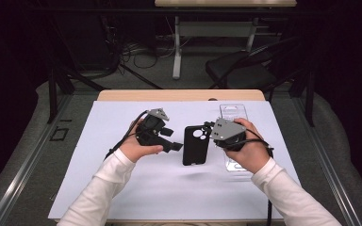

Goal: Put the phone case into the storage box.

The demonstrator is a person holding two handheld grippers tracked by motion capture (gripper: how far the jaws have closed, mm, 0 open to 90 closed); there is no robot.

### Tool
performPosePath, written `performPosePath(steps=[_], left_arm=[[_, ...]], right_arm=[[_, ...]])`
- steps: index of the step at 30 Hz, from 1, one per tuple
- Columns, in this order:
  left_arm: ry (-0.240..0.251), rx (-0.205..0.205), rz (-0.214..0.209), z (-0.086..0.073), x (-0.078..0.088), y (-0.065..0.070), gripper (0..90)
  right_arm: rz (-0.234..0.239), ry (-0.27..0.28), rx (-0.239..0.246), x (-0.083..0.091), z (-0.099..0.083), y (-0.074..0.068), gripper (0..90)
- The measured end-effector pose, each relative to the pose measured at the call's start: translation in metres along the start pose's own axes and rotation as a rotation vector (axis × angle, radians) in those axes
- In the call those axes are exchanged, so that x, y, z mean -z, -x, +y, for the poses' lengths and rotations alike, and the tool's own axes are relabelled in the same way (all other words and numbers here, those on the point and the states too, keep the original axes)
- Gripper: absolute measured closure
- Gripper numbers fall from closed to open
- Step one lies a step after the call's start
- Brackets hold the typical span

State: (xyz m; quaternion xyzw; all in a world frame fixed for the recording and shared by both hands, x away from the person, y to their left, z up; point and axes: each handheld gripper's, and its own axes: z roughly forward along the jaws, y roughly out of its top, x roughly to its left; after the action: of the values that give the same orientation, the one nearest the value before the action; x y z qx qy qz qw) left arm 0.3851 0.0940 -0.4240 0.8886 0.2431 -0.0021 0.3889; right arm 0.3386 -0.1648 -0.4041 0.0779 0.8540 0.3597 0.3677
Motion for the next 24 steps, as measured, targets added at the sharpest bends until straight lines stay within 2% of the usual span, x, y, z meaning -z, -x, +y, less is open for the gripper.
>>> performPosePath(steps=[4,6,8,15,19,21,24], left_arm=[[0.017,-0.009,0.016,-0.003,0.003,0.000,28.3],[0.014,0.005,0.016,-0.005,0.003,0.001,28.4],[0.015,0.003,0.017,-0.007,0.004,0.000,28.4],[0.057,0.032,0.016,-0.014,0.007,-0.002,28.2],[0.073,0.023,0.020,-0.015,0.011,-0.002,25.1],[0.078,0.011,0.013,-0.016,0.013,-0.002,19.5],[0.095,0.016,0.015,-0.017,0.015,-0.002,19.5]], right_arm=[[-0.005,0.003,0.007,0.000,0.001,0.000,81.5],[-0.004,0.006,0.013,0.000,0.002,0.001,81.5],[-0.005,0.012,0.007,0.000,0.002,0.001,81.5],[-0.005,0.017,0.000,-0.001,0.003,0.002,81.4],[-0.007,0.015,0.000,-0.002,0.003,0.004,81.5],[-0.007,0.021,-0.001,-0.002,0.003,0.005,81.5],[-0.008,0.026,0.002,-0.002,0.002,0.006,81.4]])
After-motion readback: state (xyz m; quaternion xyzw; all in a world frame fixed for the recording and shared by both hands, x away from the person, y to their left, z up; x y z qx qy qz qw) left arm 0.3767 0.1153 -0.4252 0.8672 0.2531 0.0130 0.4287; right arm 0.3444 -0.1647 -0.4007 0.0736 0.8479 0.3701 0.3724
